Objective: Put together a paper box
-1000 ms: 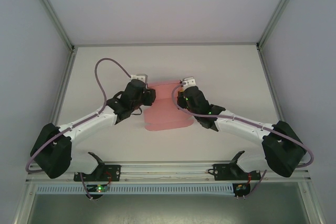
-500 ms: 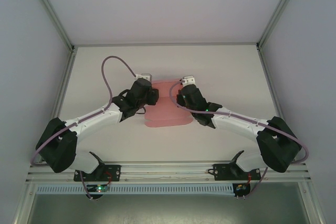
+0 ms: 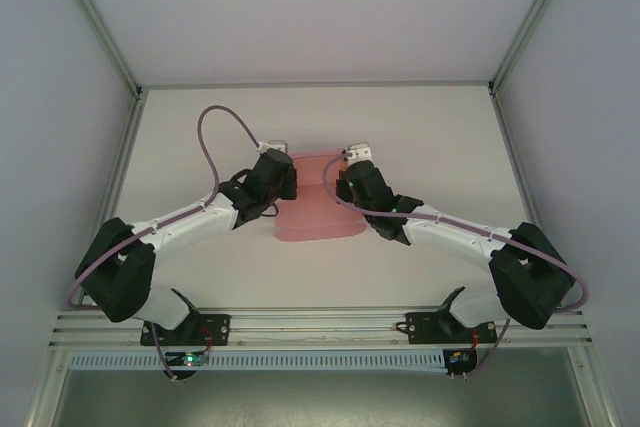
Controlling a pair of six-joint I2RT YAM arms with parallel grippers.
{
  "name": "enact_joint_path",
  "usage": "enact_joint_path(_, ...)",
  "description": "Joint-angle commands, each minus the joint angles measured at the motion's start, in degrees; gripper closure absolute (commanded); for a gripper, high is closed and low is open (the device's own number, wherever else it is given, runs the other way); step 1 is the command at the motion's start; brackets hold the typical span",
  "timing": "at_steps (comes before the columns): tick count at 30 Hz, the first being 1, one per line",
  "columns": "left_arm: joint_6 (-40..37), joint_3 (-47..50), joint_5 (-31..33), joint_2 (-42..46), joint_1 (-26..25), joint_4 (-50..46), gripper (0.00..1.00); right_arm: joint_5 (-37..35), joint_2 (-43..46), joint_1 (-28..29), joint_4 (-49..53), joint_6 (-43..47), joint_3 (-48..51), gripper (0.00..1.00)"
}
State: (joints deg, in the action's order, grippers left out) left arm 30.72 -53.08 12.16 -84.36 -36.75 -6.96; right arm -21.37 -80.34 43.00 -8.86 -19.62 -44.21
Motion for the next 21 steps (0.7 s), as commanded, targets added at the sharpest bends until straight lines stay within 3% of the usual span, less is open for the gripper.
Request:
enact_joint_path(1, 1.76, -0.95, -1.22, -0.59, -0.64, 1.78, 1.0, -1.11, -0.91, 0.15, -2.8, -1.62, -0.85, 1.0)
enact_joint_path(5, 2.04, -1.45, -1.57, -0.11, -1.28, 1.41, 1.0, -6.11, -2.98, -0.45, -1.89, -0.69, -1.0, 1.0)
enact_joint_path(11, 2.66, -3.34, 6.3, -2.33, -2.83, -2.39, 1.0, -7.75, -5.34, -0.86, -2.65, -1.05, -0.44, 1.0)
enact_joint_path(16, 4.5, -4.44, 9.8, -4.83, -3.01, -4.68, 1.0, -16.79, -9.61, -0.56, 0.15, -0.44, -1.77, 1.0)
enact_joint_path(21, 9.1, -6.54, 17.91, -4.5, -3.82, -13.19, 1.0, -25.79, -12.0, -1.84, 0.62, -0.86, -2.28, 1.0)
